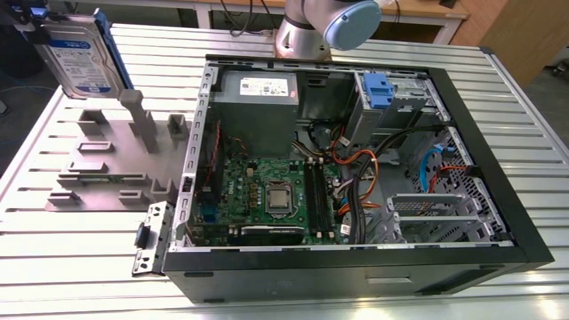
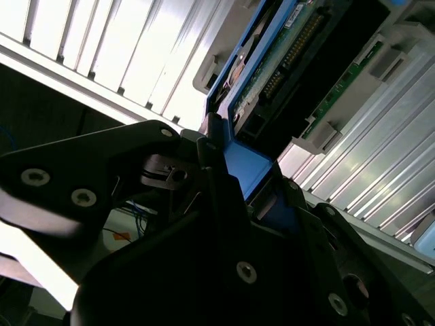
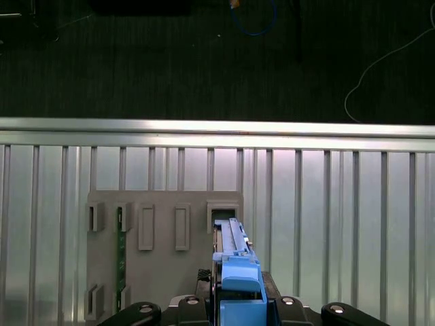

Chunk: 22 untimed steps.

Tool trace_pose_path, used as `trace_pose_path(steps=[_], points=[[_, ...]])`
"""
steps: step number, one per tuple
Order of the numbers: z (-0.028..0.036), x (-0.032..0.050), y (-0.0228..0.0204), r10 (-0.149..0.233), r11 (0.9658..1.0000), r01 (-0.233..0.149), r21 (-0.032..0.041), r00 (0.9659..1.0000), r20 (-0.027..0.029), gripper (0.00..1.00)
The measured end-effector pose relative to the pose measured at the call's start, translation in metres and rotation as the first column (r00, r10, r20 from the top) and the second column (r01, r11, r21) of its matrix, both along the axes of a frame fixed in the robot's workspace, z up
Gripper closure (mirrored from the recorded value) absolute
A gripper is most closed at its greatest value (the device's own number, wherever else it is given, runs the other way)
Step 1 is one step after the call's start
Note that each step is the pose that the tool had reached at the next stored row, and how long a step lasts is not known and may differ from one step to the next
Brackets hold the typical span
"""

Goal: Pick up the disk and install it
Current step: 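Pick up the disk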

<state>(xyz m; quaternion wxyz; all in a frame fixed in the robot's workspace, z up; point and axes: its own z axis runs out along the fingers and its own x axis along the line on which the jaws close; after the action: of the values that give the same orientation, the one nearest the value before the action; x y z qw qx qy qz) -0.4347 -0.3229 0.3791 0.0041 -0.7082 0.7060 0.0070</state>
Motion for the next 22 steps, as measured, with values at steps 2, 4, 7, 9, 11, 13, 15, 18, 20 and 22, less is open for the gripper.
trace_pose_path(steps=[2,4,7,9,11,13,15,18,20,22], points=[[0.0005,0.0,0.0,0.0,1.0,0.0,0.0,1.0,0.0,0.64],[0.0011,0.0,0.0,0.0,1.0,0.0,0.0,1.0,-0.0001,0.64],[0.0019,0.0,0.0,0.0,1.0,0.0,0.0,1.0,0.0001,0.64],[0.0027,0.0,0.0,0.0,1.0,0.0,0.0,1.0,0.0,0.64],[0.0034,0.0,0.0,0.0,1.0,0.0,0.0,1.0,0.0,0.64],[0.0041,0.0,0.0,0.0,1.0,0.0,0.0,1.0,0.0,0.64],[0.0048,0.0,0.0,0.0,1.0,0.0,0.0,1.0,0.0,0.64],[0.0058,0.0,0.0,0.0,1.0,0.0,0.0,1.0,0.0,0.64],[0.0062,0.0,0.0,0.0,1.0,0.0,0.0,1.0,0.0001,0.64],[0.0062,0.0,0.0,0.0,1.0,0.0,0.0,1.0,0.0001,0.64]])
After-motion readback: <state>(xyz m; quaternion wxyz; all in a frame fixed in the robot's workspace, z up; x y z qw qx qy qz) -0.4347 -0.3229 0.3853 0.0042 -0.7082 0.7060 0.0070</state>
